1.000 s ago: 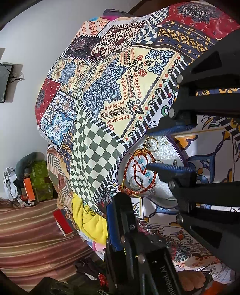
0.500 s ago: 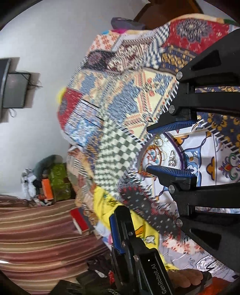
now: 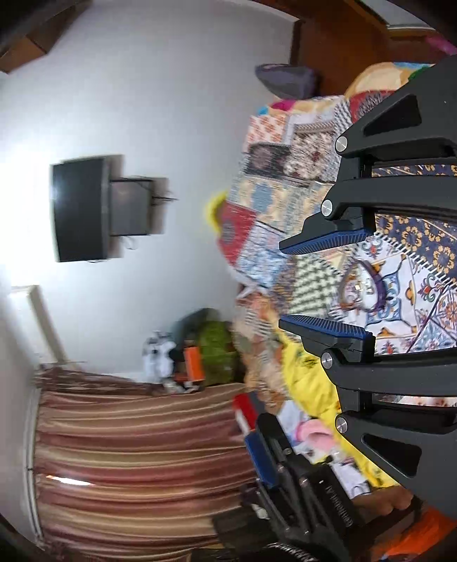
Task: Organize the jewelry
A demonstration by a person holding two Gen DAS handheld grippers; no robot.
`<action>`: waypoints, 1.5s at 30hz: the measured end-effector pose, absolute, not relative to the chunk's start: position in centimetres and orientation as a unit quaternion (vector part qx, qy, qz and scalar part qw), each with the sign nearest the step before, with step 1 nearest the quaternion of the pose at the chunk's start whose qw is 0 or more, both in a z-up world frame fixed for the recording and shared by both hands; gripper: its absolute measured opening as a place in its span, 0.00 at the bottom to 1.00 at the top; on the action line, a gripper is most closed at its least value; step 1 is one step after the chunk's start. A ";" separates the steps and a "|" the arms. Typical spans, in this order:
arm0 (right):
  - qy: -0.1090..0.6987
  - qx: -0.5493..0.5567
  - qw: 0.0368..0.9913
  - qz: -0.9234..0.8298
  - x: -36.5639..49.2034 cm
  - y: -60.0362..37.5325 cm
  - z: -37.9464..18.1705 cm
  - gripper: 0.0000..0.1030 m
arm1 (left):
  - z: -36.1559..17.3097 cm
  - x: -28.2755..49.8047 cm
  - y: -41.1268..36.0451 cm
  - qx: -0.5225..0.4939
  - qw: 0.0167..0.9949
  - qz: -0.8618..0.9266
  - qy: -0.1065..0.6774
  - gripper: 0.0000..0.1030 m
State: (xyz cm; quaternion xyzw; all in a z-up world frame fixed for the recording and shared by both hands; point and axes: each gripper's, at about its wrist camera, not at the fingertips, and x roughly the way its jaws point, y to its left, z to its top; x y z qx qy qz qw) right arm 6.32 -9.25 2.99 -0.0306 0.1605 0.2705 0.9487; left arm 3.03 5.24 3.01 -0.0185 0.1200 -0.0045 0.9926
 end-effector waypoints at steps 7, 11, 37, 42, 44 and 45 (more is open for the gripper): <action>0.099 -0.018 0.966 0.238 2.4 -9.6 4.0 0.70 | 3.9 -0.8 5.2 -0.035 0.996 0.011 0.087 0.70; 0.084 -0.020 0.974 0.209 1.5 -9.5 3.8 0.88 | 3.7 -1.6 5.4 -0.042 0.996 0.027 0.078 0.90; 0.097 -0.005 0.979 0.181 -0.1 -11.5 2.7 1.00 | 3.2 -2.3 3.2 -0.011 0.995 0.045 0.087 0.99; 0.102 -0.002 0.979 0.179 0.0 -11.7 2.8 1.00 | 3.0 -2.2 2.8 -0.014 0.995 0.047 0.088 0.99; 0.102 -0.002 0.979 0.178 -0.1 -11.8 2.9 1.00 | 3.0 -2.1 2.9 -0.015 0.995 0.048 0.088 0.99; 0.102 -0.002 0.979 0.178 -0.1 -11.8 2.9 1.00 | 3.0 -2.1 2.9 -0.015 0.995 0.049 0.088 0.99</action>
